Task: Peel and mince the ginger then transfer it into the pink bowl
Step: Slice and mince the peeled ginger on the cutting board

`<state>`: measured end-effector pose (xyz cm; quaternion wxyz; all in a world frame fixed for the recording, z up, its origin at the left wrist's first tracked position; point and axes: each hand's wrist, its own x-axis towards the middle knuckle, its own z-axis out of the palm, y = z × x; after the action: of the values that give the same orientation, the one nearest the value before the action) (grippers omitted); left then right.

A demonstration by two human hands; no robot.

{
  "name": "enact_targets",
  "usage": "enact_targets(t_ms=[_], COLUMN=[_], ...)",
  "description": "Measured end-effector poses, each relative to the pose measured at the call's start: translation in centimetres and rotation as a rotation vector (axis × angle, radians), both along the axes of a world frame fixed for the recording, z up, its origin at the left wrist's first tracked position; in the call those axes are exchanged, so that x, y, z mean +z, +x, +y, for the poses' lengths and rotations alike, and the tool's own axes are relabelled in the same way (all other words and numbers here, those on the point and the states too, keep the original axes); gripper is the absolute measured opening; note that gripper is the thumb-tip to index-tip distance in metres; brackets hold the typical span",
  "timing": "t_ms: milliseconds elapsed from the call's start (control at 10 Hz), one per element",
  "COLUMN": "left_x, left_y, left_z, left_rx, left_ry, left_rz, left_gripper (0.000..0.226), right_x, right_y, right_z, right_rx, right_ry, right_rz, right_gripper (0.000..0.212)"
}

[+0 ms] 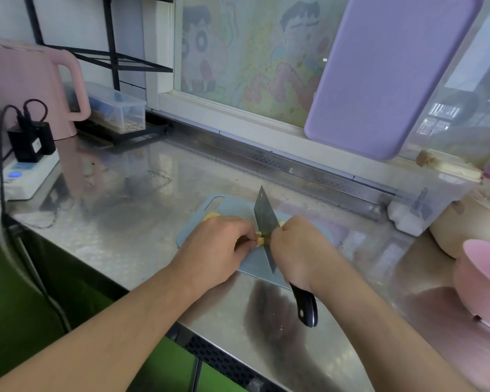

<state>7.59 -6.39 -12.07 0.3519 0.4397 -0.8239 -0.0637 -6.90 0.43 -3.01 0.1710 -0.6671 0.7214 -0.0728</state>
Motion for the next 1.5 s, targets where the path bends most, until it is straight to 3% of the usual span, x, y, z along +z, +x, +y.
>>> enact_targets(t_ms=[200, 400, 600, 700, 900, 1000, 1100, 1300, 1500], left_x=[-0.1, -0.1, -0.1, 0.0, -0.1, -0.2, -0.4, -0.3, 0.1], left_y=[0.0, 0.0, -0.1, 0.1, 0.1, 0.1, 0.1, 0.0, 0.1], left_z=[0.1, 0.0, -0.1, -0.2, -0.1, -0.2, -0.3, -0.2, 0.1], left_rx=[-0.005, -0.006, -0.009, -0.015, -0.008, 0.007, 0.011, 0.004, -0.014], left_ry=[0.001, -0.009, -0.004, 0.008, 0.023, 0.033, 0.032, 0.024, 0.045], left_rz=[0.013, 0.011, 0.004, 0.013, 0.022, 0.032, 0.033, 0.027, 0.046], left_gripper=[0.011, 0.01, 0.01, 0.008, 0.008, 0.007, 0.007, 0.007, 0.009], right_x=[-0.6, 0.0, 0.1, 0.5, 0.0, -0.3, 0.2, -1.0, -0.3], right_y=[-1.5, -1.6, -0.6, 0.8, 0.1, -0.7, -0.9, -1.3, 0.6], right_z=[-1.3, -0.9, -1.0, -0.6, -1.4, -1.3, -1.2, -1.7, -1.4], right_rx=[-0.15, -0.174, -0.148, -0.025, -0.125, -0.167, -0.174, -0.033, -0.06], right_ry=[-0.15, -0.148, -0.032, -0.013, -0.048, -0.138, -0.15, -0.114, -0.025], right_rz=[-0.306, -0.348, -0.259, 0.009, -0.138, -0.308, -0.311, -0.097, -0.053], right_gripper=[0.026, 0.029, 0.027, 0.038, 0.019, 0.023, 0.025, 0.029, 0.032])
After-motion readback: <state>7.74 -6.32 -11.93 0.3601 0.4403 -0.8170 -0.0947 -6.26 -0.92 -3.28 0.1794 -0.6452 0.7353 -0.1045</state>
